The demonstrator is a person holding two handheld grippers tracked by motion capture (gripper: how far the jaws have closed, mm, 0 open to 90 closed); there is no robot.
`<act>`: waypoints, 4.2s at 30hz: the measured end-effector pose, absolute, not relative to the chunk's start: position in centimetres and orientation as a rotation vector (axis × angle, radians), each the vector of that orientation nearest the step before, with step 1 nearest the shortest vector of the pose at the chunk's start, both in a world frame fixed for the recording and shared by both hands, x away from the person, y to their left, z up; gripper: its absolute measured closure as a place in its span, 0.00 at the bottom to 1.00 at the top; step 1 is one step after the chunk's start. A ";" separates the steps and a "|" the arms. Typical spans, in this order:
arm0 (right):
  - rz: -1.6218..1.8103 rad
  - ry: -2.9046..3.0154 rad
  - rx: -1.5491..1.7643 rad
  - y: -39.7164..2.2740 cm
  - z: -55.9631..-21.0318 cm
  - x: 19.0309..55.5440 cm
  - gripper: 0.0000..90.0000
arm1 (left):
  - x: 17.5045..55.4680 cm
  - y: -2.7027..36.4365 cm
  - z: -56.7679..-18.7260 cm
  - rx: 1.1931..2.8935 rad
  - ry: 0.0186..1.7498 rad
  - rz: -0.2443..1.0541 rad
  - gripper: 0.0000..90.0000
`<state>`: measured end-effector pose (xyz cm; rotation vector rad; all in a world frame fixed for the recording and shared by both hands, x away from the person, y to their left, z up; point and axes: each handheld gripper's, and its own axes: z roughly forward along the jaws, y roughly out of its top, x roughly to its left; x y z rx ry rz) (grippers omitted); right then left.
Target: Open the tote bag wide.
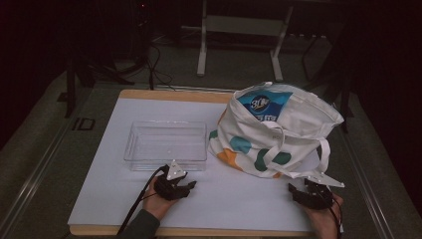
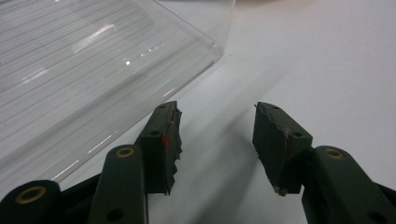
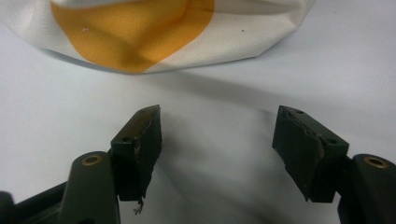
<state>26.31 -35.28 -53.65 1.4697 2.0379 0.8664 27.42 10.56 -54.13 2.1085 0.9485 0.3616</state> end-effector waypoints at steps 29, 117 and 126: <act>0.993 1.949 1.493 -39.6 -50.1 24.7 0.96 | 27.2 11.6 -47.7 2.045 0.791 0.360 0.68; 1.241 1.975 1.559 -38.8 -42.5 32.7 0.99 | 39.4 4.1 -37.8 2.090 0.648 0.471 0.69; 1.243 1.974 1.560 -38.8 -42.4 32.6 0.99 | 40.4 2.8 -38.2 2.124 0.647 0.475 0.84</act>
